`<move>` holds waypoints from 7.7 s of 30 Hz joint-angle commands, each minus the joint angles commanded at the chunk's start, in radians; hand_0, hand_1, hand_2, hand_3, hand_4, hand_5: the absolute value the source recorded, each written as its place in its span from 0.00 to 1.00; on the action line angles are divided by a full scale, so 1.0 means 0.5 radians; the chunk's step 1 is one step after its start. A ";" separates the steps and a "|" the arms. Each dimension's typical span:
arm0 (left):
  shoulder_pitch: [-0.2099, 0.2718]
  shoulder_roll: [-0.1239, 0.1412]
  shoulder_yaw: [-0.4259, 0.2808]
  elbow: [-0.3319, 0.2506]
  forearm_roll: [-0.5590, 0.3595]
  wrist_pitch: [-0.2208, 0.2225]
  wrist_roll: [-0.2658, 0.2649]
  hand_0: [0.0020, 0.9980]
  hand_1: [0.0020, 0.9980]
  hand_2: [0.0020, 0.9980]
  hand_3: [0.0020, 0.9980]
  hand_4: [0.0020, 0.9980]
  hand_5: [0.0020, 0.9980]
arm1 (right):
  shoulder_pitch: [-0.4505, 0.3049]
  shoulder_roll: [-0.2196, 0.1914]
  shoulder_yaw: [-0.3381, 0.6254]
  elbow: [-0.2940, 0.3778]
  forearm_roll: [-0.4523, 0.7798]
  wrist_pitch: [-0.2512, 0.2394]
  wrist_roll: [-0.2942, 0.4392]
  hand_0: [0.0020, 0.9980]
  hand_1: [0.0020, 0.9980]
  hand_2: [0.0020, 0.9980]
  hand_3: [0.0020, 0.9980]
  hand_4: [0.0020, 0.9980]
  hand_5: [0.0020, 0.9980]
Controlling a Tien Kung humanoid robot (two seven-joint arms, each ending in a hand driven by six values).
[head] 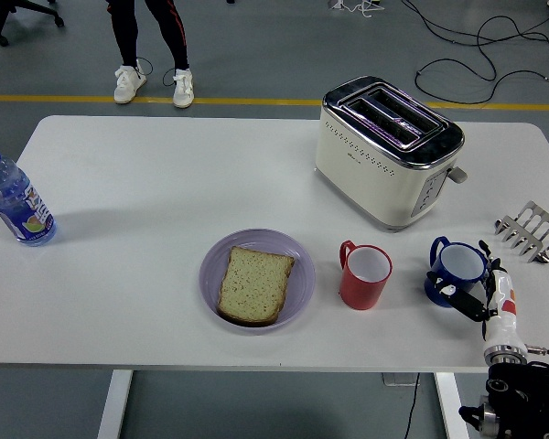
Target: Pick up the cup,pour liquid into bread,place the cup on the desk
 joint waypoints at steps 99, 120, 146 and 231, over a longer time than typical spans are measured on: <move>-0.014 0.000 0.019 0.000 -0.069 -0.001 0.014 0.66 0.69 0.71 0.59 0.32 0.88 | 1.886 -0.224 -1.738 0.668 -2.206 0.979 -1.811 0.28 0.29 0.45 0.52 0.74 0.05; -0.008 0.000 -0.008 0.000 -0.036 -0.006 0.017 0.66 0.69 0.71 0.59 0.32 0.88 | 2.080 -0.149 -2.060 0.669 -2.244 1.449 -1.968 0.33 0.32 0.48 0.54 0.70 0.05; -0.007 0.000 -0.022 0.000 -0.029 -0.004 0.013 0.66 0.69 0.71 0.59 0.32 0.88 | 1.546 -0.339 -1.038 1.004 -1.270 1.049 -1.968 0.27 0.29 0.45 0.53 0.66 0.05; 0.016 0.000 0.004 0.000 0.008 -0.004 -0.001 0.66 0.69 0.71 0.59 0.31 0.88 | 0.086 -0.325 -0.054 -0.241 -0.447 0.286 0.373 0.50 0.47 0.56 0.58 0.67 0.10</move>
